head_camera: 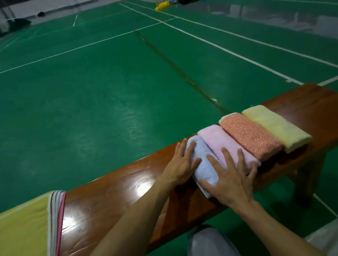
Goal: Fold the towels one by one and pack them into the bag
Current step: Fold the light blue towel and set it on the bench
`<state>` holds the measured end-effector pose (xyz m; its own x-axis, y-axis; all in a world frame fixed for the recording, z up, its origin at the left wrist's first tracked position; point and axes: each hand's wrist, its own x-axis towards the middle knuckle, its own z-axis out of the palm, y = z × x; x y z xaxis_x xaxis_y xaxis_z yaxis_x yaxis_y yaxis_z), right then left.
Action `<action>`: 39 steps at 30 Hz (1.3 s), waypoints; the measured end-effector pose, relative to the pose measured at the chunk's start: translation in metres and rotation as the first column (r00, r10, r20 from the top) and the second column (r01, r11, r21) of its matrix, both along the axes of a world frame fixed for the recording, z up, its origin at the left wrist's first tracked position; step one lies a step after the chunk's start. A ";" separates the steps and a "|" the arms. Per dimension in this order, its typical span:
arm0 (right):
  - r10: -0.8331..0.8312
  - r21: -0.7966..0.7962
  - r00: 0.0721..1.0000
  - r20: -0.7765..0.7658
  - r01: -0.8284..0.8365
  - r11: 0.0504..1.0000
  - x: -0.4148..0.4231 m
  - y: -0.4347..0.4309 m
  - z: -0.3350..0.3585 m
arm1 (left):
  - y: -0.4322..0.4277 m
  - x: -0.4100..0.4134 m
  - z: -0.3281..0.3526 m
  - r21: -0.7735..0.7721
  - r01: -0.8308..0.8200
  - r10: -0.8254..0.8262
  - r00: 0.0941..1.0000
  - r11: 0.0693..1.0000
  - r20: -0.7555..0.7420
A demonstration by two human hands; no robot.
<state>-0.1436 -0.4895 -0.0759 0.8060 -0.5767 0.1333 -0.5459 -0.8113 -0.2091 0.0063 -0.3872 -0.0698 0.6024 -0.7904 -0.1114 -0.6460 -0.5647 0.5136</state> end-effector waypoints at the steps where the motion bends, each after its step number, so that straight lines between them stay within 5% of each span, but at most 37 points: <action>1: -0.001 0.001 1.000 -0.007 0.001 1.000 0.000 -0.004 0.001 | -0.004 0.000 0.000 0.003 -0.005 0.005 1.000 1.000 0.003; 17: 0.007 0.102 0.984 -0.177 0.012 0.995 -0.002 -0.033 0.025 | -0.029 0.003 0.004 0.059 0.040 -0.045 0.995 0.997 0.091; 24: 0.090 0.096 0.996 -0.029 -0.087 0.992 -0.003 -0.008 0.044 | 0.049 0.005 0.015 -0.057 0.007 -0.006 1.000 0.998 0.016; 29: 0.223 0.129 0.965 0.141 -0.241 0.962 0.012 0.059 0.053 | 0.128 -0.006 0.023 -0.080 -0.168 0.170 0.985 0.982 0.020; 34: 0.311 0.448 0.926 0.213 -0.375 0.812 0.029 0.139 0.057 | 0.223 -0.013 0.034 -0.139 -0.377 0.373 0.926 0.916 -0.053; 39: 0.404 0.646 0.890 0.212 -0.438 0.625 0.043 0.214 0.057 | 0.315 -0.012 0.035 -0.162 -0.608 0.625 0.777 0.777 0.084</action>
